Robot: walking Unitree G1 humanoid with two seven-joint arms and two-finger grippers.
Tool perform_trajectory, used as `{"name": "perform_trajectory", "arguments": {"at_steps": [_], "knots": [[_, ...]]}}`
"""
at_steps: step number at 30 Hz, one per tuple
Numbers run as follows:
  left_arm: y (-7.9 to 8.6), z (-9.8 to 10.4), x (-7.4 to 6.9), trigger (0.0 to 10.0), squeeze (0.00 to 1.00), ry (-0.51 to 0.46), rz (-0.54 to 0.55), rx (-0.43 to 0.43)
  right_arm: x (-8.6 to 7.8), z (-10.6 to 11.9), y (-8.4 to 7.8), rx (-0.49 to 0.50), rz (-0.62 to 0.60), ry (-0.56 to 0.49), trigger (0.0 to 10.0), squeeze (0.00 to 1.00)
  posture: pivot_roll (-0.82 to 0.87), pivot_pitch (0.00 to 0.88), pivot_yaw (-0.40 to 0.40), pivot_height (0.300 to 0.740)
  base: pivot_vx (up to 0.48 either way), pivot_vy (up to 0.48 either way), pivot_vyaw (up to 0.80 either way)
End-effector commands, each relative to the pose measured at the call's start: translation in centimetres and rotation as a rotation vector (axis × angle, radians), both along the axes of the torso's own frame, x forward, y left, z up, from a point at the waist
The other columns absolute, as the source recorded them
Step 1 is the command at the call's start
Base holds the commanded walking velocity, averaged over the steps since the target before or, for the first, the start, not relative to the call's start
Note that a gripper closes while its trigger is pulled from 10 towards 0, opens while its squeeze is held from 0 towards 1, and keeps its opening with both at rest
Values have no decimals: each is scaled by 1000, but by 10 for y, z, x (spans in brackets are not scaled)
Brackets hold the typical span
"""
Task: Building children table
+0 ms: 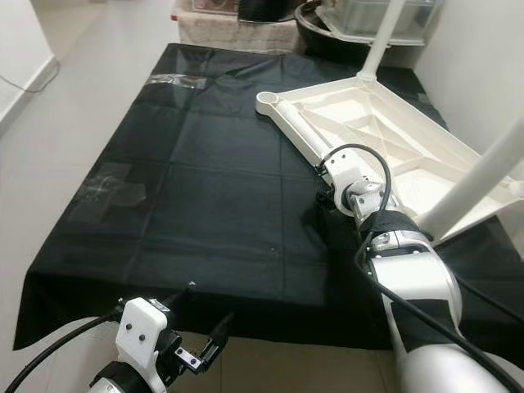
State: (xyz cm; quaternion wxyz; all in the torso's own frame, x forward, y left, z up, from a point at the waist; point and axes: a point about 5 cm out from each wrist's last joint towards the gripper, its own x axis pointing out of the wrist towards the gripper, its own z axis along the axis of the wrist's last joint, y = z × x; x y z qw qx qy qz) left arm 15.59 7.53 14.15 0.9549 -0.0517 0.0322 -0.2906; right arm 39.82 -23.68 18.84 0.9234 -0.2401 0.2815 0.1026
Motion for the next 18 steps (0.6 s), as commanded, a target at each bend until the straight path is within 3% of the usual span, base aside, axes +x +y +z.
{"name": "perform_trajectory", "arguments": {"at_steps": [1,8,11,12,14,15,18], "knots": [[0,0,-4,10000,0,19,-4,1,-11,-33,16,8,140,184,10000,0,110,223,-88,740,0,0,0],[2,1,-6,10000,0,24,-2,5,-9,-32,29,23,220,215,10000,0,113,237,-78,740,0,0,0],[3,1,-8,10000,0,34,-4,5,-11,-30,41,46,359,274,10000,0,115,249,-72,740,0,0,0],[3,1,-9,10000,0,37,-5,5,-13,-30,44,41,427,295,5765,0,115,252,-71,740,0,0,0],[3,1,-9,10000,0,39,-6,6,-14,-30,46,36,472,311,5765,0,115,252,-71,740,0,0,0],[4,2,-9,10000,0,40,-6,7,-16,-31,49,12,556,333,0,0,115,253,-69,740,0,0,0],[4,1,-9,10000,0,40,-5,9,-17,-29,53,33,634,337,0,0,115,251,-68,740,0,0,0]]}}
